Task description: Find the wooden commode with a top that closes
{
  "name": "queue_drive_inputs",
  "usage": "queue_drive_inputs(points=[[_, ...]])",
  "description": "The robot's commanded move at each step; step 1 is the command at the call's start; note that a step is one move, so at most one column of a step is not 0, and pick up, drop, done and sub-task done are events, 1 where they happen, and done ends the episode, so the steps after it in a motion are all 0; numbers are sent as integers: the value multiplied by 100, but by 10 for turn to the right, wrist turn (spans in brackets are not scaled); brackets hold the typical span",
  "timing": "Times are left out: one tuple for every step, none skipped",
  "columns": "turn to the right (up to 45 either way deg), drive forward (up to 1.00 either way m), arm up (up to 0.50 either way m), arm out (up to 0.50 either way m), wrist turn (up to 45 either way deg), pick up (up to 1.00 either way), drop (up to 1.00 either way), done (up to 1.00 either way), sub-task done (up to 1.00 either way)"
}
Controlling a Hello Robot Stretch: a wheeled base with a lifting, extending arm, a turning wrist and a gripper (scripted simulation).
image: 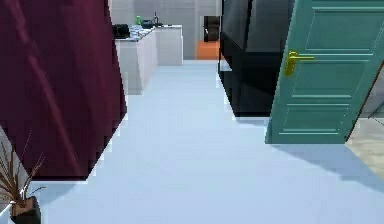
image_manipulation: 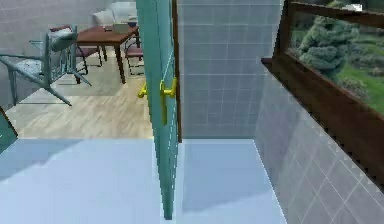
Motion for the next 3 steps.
queue_drive_inputs(points=[[0,100,0,0,0,0,0,0,0],[30,0,0,0,0,0,0,0,0],[0,100,0,0,0,0,0,0,0]])
